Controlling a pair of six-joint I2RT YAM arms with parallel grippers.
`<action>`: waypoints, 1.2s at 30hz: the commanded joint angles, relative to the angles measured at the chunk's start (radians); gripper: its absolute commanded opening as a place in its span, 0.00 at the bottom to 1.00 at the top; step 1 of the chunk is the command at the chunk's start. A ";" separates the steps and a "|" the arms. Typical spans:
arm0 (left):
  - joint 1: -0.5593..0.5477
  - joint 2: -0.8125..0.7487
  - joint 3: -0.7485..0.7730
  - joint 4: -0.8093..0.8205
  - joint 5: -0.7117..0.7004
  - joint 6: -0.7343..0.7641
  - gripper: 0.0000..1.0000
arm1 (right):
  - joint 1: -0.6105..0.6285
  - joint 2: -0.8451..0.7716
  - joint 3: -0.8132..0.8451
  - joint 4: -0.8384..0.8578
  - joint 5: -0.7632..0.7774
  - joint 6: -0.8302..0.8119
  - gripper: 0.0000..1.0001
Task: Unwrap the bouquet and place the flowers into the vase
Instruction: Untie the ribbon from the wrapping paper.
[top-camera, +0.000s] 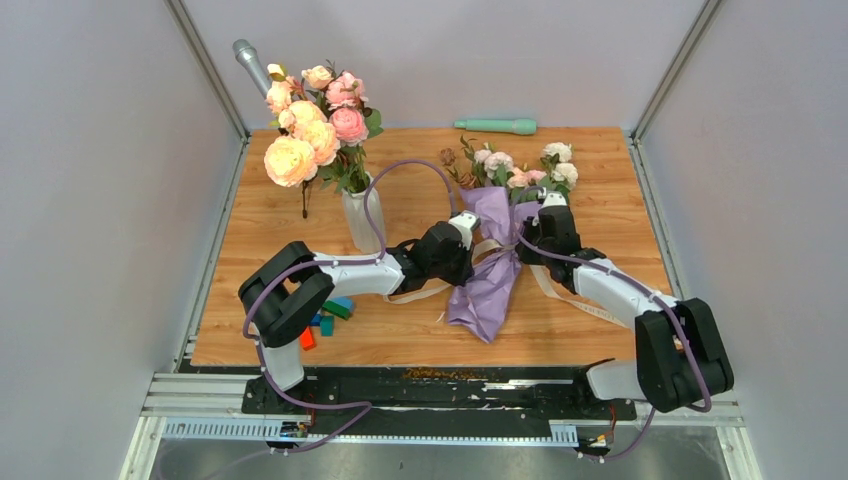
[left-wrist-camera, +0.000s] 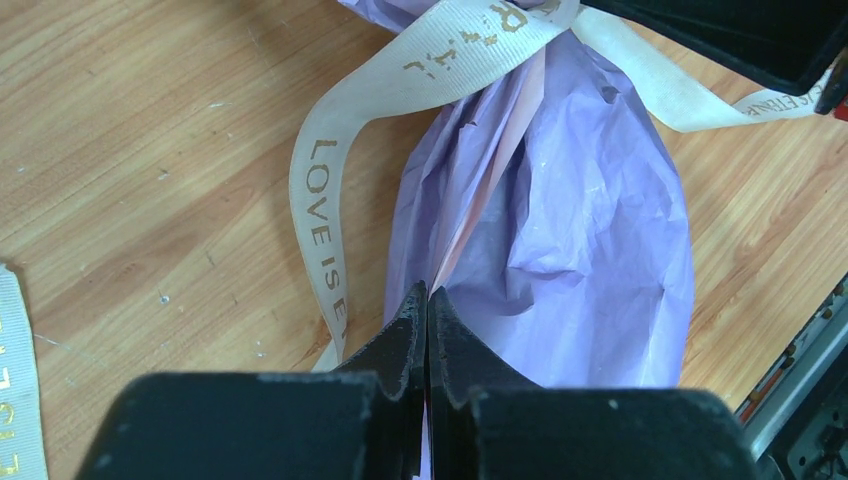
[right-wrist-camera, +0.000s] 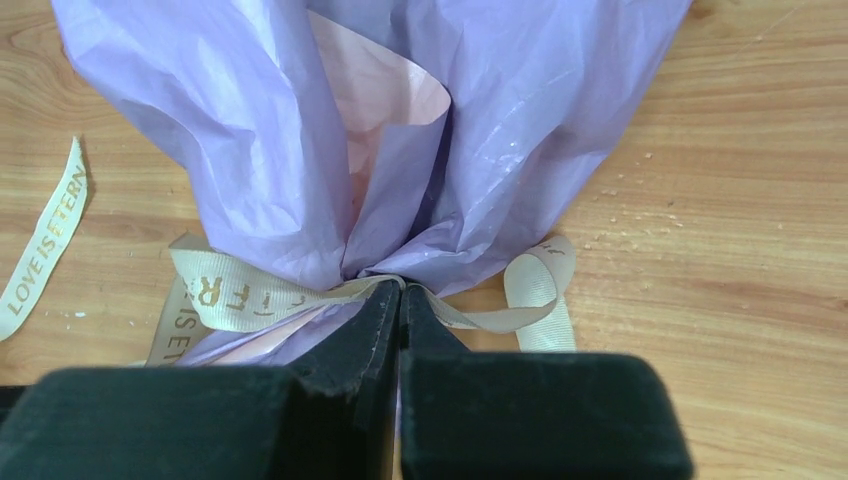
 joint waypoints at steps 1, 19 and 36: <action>0.003 -0.040 -0.027 -0.147 -0.018 0.000 0.00 | -0.082 -0.059 -0.016 0.052 0.064 -0.075 0.00; 0.014 -0.046 -0.016 -0.157 -0.042 -0.039 0.00 | -0.179 -0.243 -0.099 -0.008 -0.235 -0.077 0.12; 0.014 -0.054 -0.005 -0.157 -0.027 -0.047 0.00 | -0.115 -0.254 -0.188 0.107 -0.404 0.002 0.32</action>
